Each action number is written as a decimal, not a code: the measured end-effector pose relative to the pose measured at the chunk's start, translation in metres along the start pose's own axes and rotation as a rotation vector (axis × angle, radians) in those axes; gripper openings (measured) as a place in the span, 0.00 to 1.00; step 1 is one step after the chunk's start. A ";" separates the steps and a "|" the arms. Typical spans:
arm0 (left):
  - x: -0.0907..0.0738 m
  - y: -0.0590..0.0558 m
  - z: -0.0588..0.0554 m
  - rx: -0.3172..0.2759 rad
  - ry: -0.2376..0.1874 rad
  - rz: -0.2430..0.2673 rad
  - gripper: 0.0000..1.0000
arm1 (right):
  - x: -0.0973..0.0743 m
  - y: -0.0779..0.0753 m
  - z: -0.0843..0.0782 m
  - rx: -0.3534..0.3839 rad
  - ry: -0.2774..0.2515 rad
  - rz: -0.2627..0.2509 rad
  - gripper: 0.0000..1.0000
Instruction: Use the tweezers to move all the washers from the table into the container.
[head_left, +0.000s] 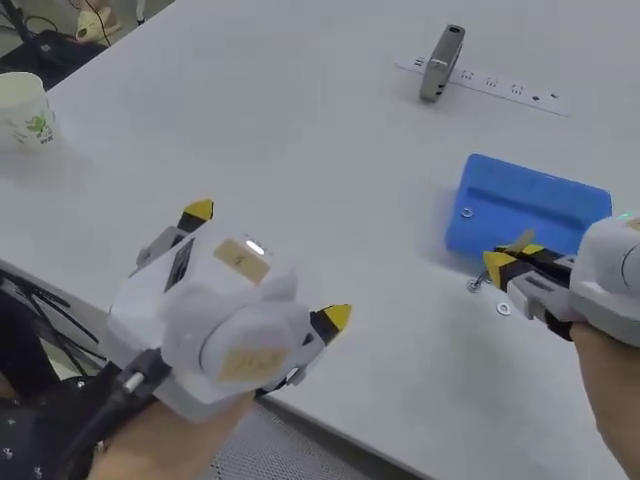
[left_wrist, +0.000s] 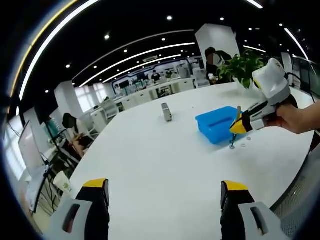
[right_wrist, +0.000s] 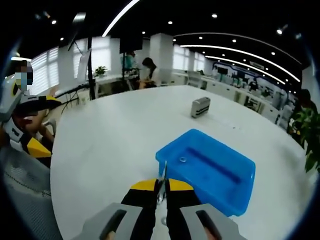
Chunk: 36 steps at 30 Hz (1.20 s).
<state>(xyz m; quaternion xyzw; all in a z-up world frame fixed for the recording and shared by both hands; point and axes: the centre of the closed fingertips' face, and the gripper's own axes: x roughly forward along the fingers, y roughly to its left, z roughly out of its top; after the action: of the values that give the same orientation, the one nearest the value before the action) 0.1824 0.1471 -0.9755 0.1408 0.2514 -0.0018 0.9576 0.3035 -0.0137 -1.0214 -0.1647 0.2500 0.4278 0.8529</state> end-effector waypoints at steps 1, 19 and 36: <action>0.000 0.000 0.000 0.000 0.000 0.000 0.95 | 0.000 0.000 0.000 0.002 0.003 0.008 0.02; 0.000 0.000 0.001 -0.005 -0.004 -0.001 0.96 | -0.008 0.003 0.012 0.036 -0.002 0.053 0.01; 0.000 0.000 0.001 0.000 -0.003 -0.003 0.98 | -0.021 -0.020 0.054 0.091 -0.119 0.008 0.01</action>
<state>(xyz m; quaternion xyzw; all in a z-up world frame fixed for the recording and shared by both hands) 0.1827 0.1466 -0.9751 0.1402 0.2500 -0.0036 0.9580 0.3247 -0.0120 -0.9637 -0.0991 0.2185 0.4283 0.8712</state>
